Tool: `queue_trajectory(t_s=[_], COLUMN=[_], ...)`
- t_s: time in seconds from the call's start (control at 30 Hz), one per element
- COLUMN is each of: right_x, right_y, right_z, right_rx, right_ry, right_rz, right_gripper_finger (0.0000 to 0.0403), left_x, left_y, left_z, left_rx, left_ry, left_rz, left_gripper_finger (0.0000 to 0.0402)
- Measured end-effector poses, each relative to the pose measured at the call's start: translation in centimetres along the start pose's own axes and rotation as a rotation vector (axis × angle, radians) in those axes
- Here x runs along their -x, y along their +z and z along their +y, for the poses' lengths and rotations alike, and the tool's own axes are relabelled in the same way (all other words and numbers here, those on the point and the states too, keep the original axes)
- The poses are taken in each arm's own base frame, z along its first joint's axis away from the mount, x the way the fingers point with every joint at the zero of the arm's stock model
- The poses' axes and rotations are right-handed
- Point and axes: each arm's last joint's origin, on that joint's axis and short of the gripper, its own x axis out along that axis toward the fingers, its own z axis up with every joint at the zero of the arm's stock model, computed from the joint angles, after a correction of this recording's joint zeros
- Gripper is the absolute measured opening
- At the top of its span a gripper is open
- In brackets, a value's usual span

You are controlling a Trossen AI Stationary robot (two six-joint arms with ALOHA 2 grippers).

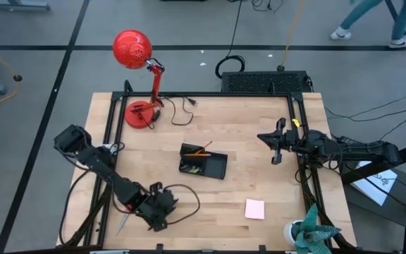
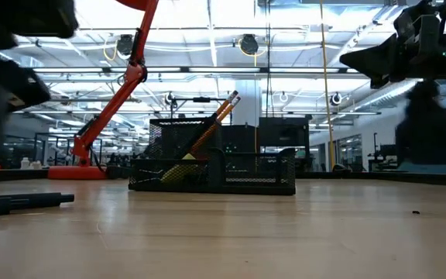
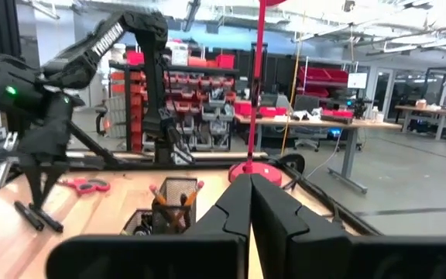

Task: Pick and place office supplies into organizer
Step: Put the left pen into the top left section of the desk organizer

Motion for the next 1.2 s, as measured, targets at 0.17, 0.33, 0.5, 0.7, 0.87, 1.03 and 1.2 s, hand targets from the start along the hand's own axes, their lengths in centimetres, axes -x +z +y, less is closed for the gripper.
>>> queue_trajectory(t_s=[0.17,0.33,0.5,0.7,0.87,1.03,1.2], right_x=[0.0,0.0,0.0,0.0,0.0,0.0,0.0], right_y=[0.3,0.4,0.4,0.2,0.2,0.2,0.2], right_z=[0.0,0.0,0.0,0.0,0.0,0.0,0.0], right_rx=[-0.011,-0.028,-0.035,-0.054,-0.067,-0.08,-0.089], right_ry=[-0.001,0.0,0.0,0.001,0.002,0.002,0.002], right_rz=[-0.032,-0.041,-0.04,-0.023,-0.022,-0.023,-0.023], right_gripper_finger=[0.0004,0.0004,0.0004,0.0004,0.0004,0.0004,0.0004], left_x=[-0.5,-0.7,-0.8,-0.9,-0.9,-0.9,-0.8], left_y=[1.8,2.4,2.4,2.8,3.3,3.2,3.0], left_z=[1.7,2.6,2.6,2.9,3.4,3.3,2.6], left_rx=[0.086,0.046,0.035,0.138,0.159,0.132,0.076], left_ry=[0.026,0.037,0.027,0.035,0.065,0.048,0.029], left_rz=[0.013,0.039,0.053,0.037,0.004,0.024,-0.006], left_gripper_finger=[0.0008,0.0008,0.0066,0.0149,0.0185,0.0197,0.0198])
